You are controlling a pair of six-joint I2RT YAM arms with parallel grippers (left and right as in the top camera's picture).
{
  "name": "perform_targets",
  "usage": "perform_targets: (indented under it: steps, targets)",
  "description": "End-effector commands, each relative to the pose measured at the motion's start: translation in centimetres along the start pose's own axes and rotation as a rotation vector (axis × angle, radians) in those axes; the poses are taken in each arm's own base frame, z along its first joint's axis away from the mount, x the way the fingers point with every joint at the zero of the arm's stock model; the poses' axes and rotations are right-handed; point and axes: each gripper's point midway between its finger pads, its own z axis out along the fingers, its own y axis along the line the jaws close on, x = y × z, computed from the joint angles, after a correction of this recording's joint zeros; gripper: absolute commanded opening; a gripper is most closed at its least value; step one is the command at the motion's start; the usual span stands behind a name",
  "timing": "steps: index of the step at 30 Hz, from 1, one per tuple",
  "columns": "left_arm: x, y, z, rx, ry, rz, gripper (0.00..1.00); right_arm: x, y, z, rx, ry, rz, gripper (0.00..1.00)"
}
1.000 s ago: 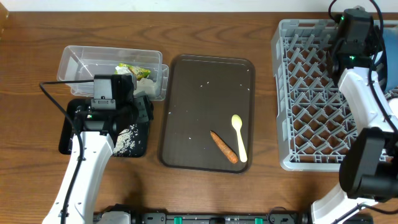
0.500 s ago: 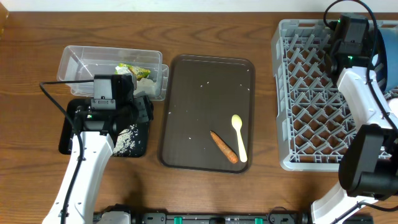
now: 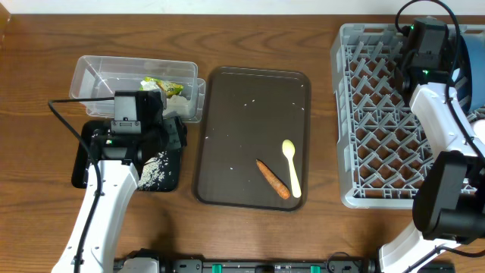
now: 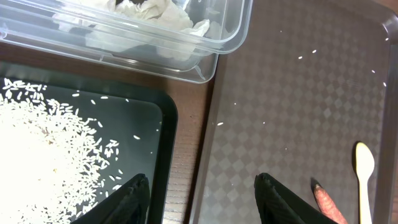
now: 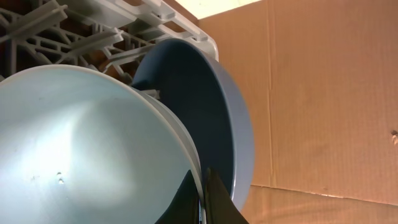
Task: Sort waste into correct bins and load items into the dishwasher rack
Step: 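Set the light-blue bowl upright in the rack and open the right gripper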
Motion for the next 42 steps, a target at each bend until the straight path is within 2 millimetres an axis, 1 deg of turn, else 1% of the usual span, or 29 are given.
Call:
perform_targets:
  steps: [1,3,5,10,17,22,27,28,30,32,37,40,42]
  targets:
    - [-0.5,-0.1,-0.4,0.004,-0.018,-0.001,0.57,0.6,0.5,0.5,0.033,0.044,0.006,0.01]
    - [-0.5,-0.1,-0.4,0.004,-0.018,-0.001,0.57,1.2,0.3,0.9,0.080,0.082,0.007,0.01]
    - [-0.5,-0.1,-0.4,0.004,-0.018,-0.001,0.57,1.5,0.5,1.2,0.104,0.105,0.005,0.01]
    - [-0.5,-0.1,-0.4,0.004,-0.018,-0.001,0.57,0.9,2.3,1.2,0.086,0.099,-0.028,0.01]
    - [-0.5,-0.1,-0.4,0.004,-0.018,-0.001,0.57,-0.8,4.1,-0.4,0.067,0.052,-0.056,0.01]
    - [-0.5,-0.1,-0.4,0.004,-0.018,-0.001,0.57,-1.3,5.5,-1.5,0.039,0.043,-0.108,0.03]
    - [-0.5,-0.1,-0.4,0.003,-0.018,-0.001,0.57,-0.9,7.2,-2.7,0.000,0.056,-0.133,0.13]
    - [-0.5,-0.1,-0.4,0.003,-0.018,-0.001,0.57,-0.7,7.6,-2.9,-0.011,0.063,-0.125,0.19]
    - [-0.5,-0.1,-0.4,0.004,-0.018,-0.001,0.57,-0.2,8.5,-3.4,-0.031,0.080,-0.112,0.35]
    - [-0.5,-0.1,-0.4,0.004,-0.018,-0.001,0.57,0.3,9.1,-3.9,-0.046,0.097,-0.094,0.45]
    - [-0.5,-0.1,-0.4,0.003,-0.018,-0.001,0.57,1.0,9.3,-4.2,-0.054,0.118,-0.034,0.52]
    - [-0.5,-0.1,-0.4,0.004,-0.018,-0.001,0.57,0.8,8.8,-4.5,-0.056,0.109,0.003,0.56]
    - [-0.5,-0.1,-0.4,0.003,-0.018,-0.001,0.57,0.4,8.9,-4.9,-0.096,0.087,0.031,0.59]
